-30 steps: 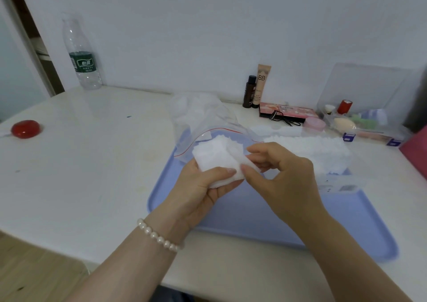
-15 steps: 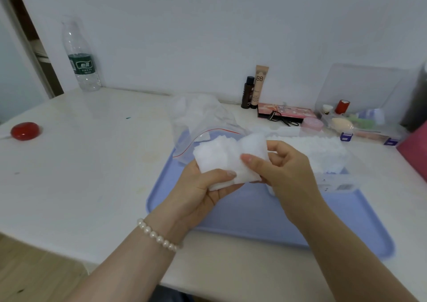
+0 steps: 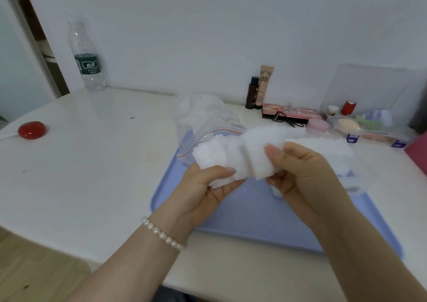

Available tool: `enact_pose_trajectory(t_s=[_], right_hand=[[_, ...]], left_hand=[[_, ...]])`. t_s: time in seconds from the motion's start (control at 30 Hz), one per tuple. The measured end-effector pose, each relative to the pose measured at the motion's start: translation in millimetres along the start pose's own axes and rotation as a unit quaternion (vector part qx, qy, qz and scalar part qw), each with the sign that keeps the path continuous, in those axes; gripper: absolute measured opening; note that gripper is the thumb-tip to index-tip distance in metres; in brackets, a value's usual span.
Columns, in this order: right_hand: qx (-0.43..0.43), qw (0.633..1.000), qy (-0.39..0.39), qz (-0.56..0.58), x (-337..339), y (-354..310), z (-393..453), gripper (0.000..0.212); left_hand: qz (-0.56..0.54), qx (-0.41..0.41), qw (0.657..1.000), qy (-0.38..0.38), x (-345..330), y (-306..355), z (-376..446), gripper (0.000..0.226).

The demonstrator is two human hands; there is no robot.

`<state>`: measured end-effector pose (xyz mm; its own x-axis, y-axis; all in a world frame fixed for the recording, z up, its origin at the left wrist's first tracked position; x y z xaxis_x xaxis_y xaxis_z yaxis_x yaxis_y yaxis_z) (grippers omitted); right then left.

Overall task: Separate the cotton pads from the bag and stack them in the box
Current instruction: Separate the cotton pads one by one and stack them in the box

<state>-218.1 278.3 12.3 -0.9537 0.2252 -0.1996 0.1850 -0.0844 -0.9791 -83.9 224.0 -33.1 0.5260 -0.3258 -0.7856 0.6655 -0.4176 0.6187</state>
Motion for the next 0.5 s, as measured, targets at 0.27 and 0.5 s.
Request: enact_pose_trajectory(t_s=[0.27,0.5], right_hand=[[-0.010,0.994,0.075,-0.075,-4,17,2,0.012],[0.025,0.990,0.102,-0.095,-7,20,2,0.011]], left_hand=[[0.032,0.006,0.999,-0.039,-3,-3,-2,0.045],[0.040,0.012,0.997,-0.063,-2,-3,-1,0.051]])
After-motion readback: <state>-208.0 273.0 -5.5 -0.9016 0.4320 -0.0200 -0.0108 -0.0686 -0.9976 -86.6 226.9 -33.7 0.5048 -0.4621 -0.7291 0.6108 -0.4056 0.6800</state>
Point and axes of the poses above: each hand's wrist, its own z-axis towards the middle knuckle, its own x-axis out of the back of the hand, y = z × x, the point moved 3 cm from there along z, towards the middle knuckle, and after that the axes turned 6 degrees about -z, right-handed, at the moved point
